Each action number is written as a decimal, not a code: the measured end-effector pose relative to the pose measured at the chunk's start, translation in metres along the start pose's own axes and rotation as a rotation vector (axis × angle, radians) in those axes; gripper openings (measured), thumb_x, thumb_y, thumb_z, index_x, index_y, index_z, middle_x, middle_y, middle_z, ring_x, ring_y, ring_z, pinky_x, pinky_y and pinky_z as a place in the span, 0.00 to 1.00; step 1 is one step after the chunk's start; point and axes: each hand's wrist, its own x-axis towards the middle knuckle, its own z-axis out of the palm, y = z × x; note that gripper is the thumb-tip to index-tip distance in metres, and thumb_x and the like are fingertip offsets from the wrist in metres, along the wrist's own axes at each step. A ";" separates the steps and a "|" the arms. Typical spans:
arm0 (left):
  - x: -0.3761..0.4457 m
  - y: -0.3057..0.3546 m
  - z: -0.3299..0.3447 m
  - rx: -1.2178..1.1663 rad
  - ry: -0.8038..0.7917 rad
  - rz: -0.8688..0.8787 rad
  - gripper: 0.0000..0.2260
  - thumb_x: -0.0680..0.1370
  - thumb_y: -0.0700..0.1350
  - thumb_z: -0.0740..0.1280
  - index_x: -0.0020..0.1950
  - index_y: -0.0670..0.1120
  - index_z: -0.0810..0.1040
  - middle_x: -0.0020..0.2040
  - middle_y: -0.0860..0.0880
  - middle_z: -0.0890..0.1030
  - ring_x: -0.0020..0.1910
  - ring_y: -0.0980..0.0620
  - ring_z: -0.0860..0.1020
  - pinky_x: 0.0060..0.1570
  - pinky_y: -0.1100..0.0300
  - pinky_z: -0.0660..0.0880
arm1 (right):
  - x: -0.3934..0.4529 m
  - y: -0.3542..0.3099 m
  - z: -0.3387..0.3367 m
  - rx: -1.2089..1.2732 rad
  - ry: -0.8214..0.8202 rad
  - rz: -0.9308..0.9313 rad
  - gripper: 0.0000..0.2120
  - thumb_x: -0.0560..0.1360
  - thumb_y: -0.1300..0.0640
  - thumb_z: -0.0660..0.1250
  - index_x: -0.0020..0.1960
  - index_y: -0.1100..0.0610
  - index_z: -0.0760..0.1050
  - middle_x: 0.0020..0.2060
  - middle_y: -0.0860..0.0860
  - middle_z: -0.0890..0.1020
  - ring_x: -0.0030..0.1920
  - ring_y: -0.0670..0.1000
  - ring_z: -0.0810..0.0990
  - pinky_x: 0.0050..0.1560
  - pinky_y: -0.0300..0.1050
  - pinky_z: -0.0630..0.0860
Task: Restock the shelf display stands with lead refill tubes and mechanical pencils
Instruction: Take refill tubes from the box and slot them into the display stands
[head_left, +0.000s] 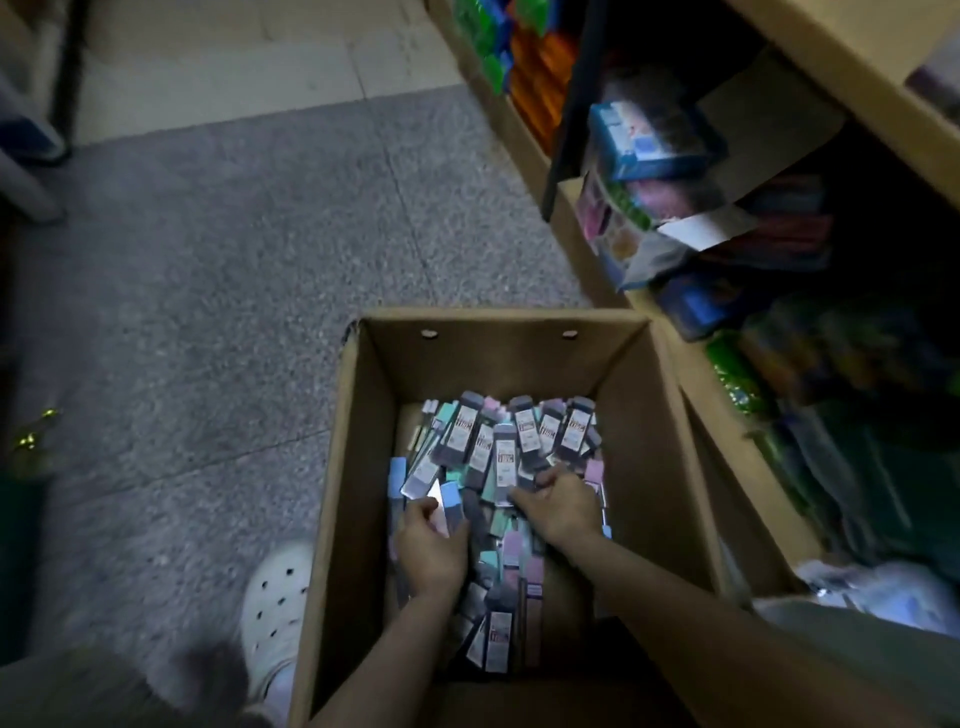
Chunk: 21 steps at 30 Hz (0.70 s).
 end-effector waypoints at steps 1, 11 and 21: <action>0.000 -0.003 0.003 -0.016 0.004 -0.009 0.16 0.71 0.38 0.75 0.57 0.38 0.77 0.53 0.42 0.80 0.53 0.44 0.79 0.56 0.54 0.75 | 0.003 -0.001 0.009 0.016 0.011 0.008 0.18 0.72 0.45 0.74 0.53 0.56 0.74 0.45 0.53 0.82 0.47 0.53 0.78 0.43 0.41 0.70; 0.008 0.005 0.017 -0.088 -0.052 0.050 0.11 0.73 0.44 0.74 0.53 0.46 0.77 0.44 0.51 0.80 0.44 0.51 0.79 0.45 0.69 0.73 | 0.004 0.009 0.029 0.469 -0.102 0.157 0.09 0.73 0.71 0.69 0.39 0.60 0.74 0.33 0.57 0.78 0.32 0.54 0.78 0.33 0.42 0.75; -0.008 0.020 0.006 -0.454 -0.352 -0.109 0.04 0.82 0.40 0.60 0.56 0.42 0.71 0.42 0.42 0.79 0.34 0.50 0.76 0.33 0.57 0.75 | -0.019 0.039 0.005 0.027 -0.202 -0.094 0.12 0.69 0.62 0.77 0.51 0.59 0.79 0.32 0.47 0.78 0.37 0.47 0.77 0.43 0.37 0.71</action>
